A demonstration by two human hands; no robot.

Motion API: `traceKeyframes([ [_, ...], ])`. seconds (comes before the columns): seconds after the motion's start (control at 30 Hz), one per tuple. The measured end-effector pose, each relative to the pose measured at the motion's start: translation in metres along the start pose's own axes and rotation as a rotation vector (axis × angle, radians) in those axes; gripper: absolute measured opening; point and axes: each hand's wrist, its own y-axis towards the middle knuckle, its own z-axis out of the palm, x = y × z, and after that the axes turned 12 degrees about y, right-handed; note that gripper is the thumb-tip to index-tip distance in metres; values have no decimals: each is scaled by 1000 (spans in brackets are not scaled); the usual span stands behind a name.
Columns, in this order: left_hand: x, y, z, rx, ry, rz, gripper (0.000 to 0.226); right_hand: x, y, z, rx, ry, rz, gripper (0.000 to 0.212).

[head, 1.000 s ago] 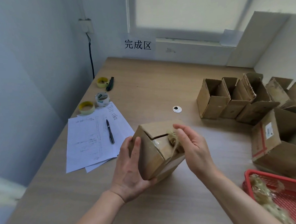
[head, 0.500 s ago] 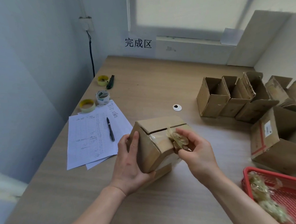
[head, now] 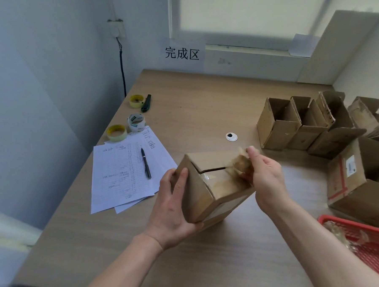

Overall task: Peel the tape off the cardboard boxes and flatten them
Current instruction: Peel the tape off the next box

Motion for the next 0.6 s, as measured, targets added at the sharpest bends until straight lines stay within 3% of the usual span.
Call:
traceKeyframes([
  [0.1, -5, 2, -4, -7, 46, 18, 134, 5, 5, 0, -69, 5, -147, 8],
  [0.23, -16, 17, -18, 35, 160, 57, 127, 26, 7, 7, 54, -136, -431, 18],
  [0.3, -20, 31, -27, 88, 209, 65, 126, 31, 5, 6, 121, -150, -395, 22],
  [0.43, -23, 56, -42, 214, 304, 119, 122, 28, 1, -10, 202, -303, -329, 59],
  [0.6, -26, 70, -35, 333, 365, 168, 123, 20, 2, -35, 147, -270, -130, 63],
])
